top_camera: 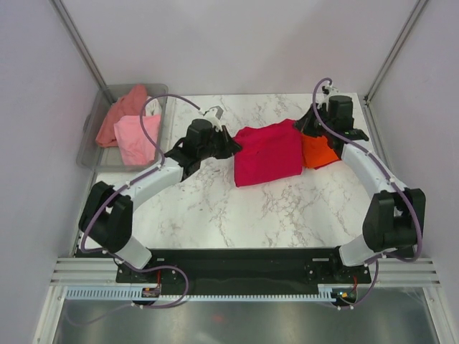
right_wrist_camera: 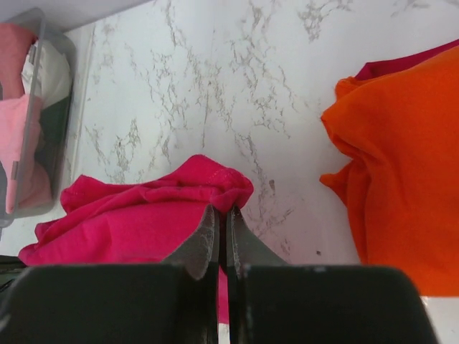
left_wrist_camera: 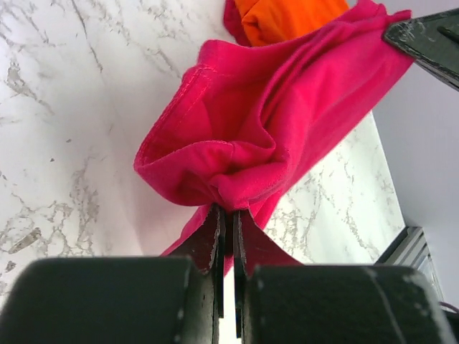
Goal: Fold and stack the t-shirts
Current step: Neatly place the folded tshirt to the corner
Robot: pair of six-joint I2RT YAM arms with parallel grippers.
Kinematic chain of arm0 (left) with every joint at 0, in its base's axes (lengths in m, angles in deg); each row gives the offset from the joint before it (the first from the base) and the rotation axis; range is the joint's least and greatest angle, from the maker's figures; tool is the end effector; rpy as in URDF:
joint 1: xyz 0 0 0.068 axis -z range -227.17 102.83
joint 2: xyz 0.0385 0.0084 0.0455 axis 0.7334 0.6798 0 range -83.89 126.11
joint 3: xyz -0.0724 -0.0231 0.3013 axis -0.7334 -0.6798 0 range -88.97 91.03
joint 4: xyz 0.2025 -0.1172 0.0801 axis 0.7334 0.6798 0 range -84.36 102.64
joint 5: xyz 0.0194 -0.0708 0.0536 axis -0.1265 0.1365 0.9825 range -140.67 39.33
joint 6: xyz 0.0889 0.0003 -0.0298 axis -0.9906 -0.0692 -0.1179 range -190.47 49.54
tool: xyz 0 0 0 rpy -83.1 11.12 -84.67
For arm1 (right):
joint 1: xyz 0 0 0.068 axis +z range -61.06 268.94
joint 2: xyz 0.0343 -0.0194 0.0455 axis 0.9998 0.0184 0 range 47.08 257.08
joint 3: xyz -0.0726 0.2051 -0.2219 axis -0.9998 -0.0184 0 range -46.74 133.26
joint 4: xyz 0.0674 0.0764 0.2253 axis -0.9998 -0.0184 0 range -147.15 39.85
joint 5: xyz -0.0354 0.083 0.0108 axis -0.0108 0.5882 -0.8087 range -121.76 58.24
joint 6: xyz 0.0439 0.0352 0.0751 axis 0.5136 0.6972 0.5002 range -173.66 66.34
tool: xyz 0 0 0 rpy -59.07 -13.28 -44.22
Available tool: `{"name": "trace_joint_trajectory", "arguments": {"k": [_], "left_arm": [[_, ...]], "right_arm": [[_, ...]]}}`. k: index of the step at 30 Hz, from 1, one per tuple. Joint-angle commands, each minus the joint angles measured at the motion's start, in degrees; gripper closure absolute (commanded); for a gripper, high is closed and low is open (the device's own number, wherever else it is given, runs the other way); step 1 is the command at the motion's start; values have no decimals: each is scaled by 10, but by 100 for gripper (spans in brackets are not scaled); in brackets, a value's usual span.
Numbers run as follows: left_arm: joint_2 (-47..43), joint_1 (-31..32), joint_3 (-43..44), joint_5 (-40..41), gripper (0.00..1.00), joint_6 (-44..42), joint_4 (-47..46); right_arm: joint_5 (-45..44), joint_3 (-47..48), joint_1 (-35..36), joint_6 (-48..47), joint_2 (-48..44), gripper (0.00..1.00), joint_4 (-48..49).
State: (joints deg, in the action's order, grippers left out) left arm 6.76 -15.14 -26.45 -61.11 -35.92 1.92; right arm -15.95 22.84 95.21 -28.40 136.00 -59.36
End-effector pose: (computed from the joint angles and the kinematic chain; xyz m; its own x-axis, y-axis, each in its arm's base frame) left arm 0.3289 -0.2238 0.2962 -0.6636 -0.2426 -0.7076 0.3462 0.7389 -0.5780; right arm 0.3827 0.0652 0.3226 -0.5761 0.3498 -0.7388 -0.1072 0.8636 0.4926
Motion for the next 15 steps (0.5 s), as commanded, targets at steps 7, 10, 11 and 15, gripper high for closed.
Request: {"name": "trace_joint_trajectory", "arguments": {"k": [7, 10, 11, 15], "left_arm": [[-15, 122, 63, 79, 98, 66, -55], [37, 160, 121, 101, 98, 83, -81], [51, 169, 136, 103, 98, 83, -88], [140, 198, 197, 129, 98, 86, -153]], "right_arm": [[-39, 88, -127, -31, -69, 100, -137], [-38, 124, -192, -36, -59, 100, -165], [-39, 136, -203, -35, -55, 100, -168], [-28, 182, -244, -22, -4, 100, -171]]}}
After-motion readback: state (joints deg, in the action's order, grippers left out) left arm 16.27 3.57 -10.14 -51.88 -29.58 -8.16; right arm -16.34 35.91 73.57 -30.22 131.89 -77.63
